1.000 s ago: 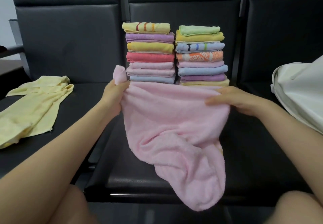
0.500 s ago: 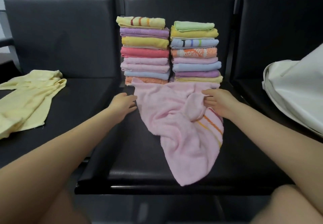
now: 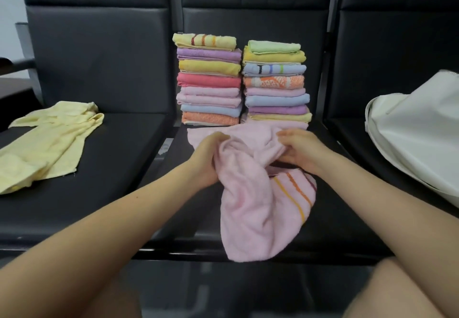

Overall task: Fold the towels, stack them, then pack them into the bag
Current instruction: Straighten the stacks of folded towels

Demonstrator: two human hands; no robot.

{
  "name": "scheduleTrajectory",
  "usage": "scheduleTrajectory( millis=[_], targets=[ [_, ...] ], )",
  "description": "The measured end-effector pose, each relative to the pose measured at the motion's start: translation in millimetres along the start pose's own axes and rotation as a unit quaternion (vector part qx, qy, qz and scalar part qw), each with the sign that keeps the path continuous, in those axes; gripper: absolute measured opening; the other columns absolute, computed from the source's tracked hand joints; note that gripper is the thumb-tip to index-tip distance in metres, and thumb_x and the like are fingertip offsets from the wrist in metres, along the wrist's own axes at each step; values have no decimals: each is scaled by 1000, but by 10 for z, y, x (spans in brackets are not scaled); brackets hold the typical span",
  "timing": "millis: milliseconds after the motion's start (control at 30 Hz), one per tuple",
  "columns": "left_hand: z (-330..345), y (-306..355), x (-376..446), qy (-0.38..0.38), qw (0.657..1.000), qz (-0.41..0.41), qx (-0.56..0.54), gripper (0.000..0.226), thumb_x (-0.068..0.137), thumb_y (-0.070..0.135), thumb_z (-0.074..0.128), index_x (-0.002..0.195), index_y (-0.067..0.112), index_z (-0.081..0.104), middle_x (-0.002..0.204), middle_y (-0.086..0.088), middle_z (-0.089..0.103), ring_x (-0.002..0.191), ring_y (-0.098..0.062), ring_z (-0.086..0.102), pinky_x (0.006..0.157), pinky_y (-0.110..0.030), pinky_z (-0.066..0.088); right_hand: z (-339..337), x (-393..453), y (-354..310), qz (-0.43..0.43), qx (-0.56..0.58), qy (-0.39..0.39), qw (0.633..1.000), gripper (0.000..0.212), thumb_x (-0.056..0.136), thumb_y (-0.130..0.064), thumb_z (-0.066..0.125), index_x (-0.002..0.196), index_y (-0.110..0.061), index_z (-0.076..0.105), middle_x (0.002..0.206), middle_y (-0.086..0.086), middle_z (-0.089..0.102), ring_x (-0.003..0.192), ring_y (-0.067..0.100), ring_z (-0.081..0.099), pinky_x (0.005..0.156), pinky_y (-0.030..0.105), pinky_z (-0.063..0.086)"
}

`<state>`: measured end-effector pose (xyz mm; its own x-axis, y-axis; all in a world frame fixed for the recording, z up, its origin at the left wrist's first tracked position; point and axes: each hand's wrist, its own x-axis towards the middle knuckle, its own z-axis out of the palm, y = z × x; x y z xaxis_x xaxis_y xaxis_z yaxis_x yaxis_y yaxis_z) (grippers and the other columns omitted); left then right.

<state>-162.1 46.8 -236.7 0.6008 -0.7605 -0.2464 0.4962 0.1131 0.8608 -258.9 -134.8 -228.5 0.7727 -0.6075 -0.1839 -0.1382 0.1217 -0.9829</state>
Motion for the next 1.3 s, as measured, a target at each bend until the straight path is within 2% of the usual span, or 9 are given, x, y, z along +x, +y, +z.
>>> scheduleTrajectory(
  millis=[167, 300, 500, 700, 800, 900, 1033, 1200, 1300],
  targets=[
    [-170, 276, 215, 175, 973, 87, 125, 23, 83, 24, 65, 101, 12, 69, 102, -6, 71, 94, -22, 67, 93, -37, 53, -260, 160, -310, -56, 234, 116, 964, 26, 94, 3, 45, 112, -10, 60, 66, 3, 46, 35, 3, 38, 36, 15, 27],
    [-410, 357, 340, 250, 949, 50, 184, 43, 77, 37, 73, 114, 17, 64, 109, -2, 67, 102, -22, 63, 96, -40, 50, -480, 283, -284, -29, 336, 212, 917, 35, 96, 2, 46, 126, -9, 59, 65, 3, 42, 41, 6, 35, 35, 16, 28],
    [-758, 217, 416, 250, 940, 26, 228, 51, 73, 39, 76, 111, 7, 66, 112, -11, 68, 100, -28, 66, 90, -38, 53, -418, 274, 47, 68, -52, 166, 982, 31, 91, -7, 57, 121, -1, 60, 96, 10, 63, 71, 16, 59, 59, 25, 50],
    [-672, 110, 93, 209, 838, -25, 503, 50, 80, 55, 67, 63, 12, 48, 63, -4, 46, 54, -19, 43, 56, -28, 38, -258, 10, 158, 44, -407, 72, 910, 41, 84, -52, 65, 103, -18, 52, 83, 2, 62, 75, 15, 59, 64, 30, 45],
    [-521, 57, -141, 145, 803, -36, 578, 36, 76, 53, 74, 69, 22, 57, 63, 4, 47, 54, -12, 44, 49, -21, 33, -167, -72, 201, 34, -481, 39, 875, 35, 89, -47, 60, 99, -15, 53, 88, 5, 59, 81, 20, 58, 72, 33, 48],
    [-446, 0, -217, 52, 826, -31, 561, 29, 82, 42, 73, 100, 21, 67, 98, 5, 65, 90, -9, 62, 66, -17, 44, -150, -100, 173, 26, -373, 39, 927, 19, 91, -32, 60, 95, -15, 56, 98, 13, 64, 92, 24, 63, 87, 39, 53],
    [-336, 149, -256, 15, 978, 23, 208, 28, 98, 13, 44, 121, 7, 59, 114, -6, 68, 98, -17, 69, 74, -28, 57, -153, -91, 39, -10, -42, 32, 999, 17, 93, -11, 51, 106, -12, 62, 109, 16, 68, 97, 28, 67, 79, 37, 57],
    [-355, 533, -244, 83, 980, 58, 173, 23, 100, 7, 41, 111, -2, 59, 81, -5, 62, 70, -15, 59, 62, -12, 47, -333, -25, -393, -49, 282, 75, 955, 15, 100, -9, 43, 97, -8, 59, 90, 8, 60, 77, 18, 60, 74, 30, 53],
    [-377, 688, -157, 126, 969, 110, 180, 20, 99, 9, 43, 92, 8, 61, 58, 1, 61, 49, -12, 57, 47, -12, 47, -492, 20, -501, -73, 264, 116, 955, 24, 104, -17, 37, 83, -17, 50, 85, 0, 53, 76, 13, 60, 63, 19, 52]
  ],
)
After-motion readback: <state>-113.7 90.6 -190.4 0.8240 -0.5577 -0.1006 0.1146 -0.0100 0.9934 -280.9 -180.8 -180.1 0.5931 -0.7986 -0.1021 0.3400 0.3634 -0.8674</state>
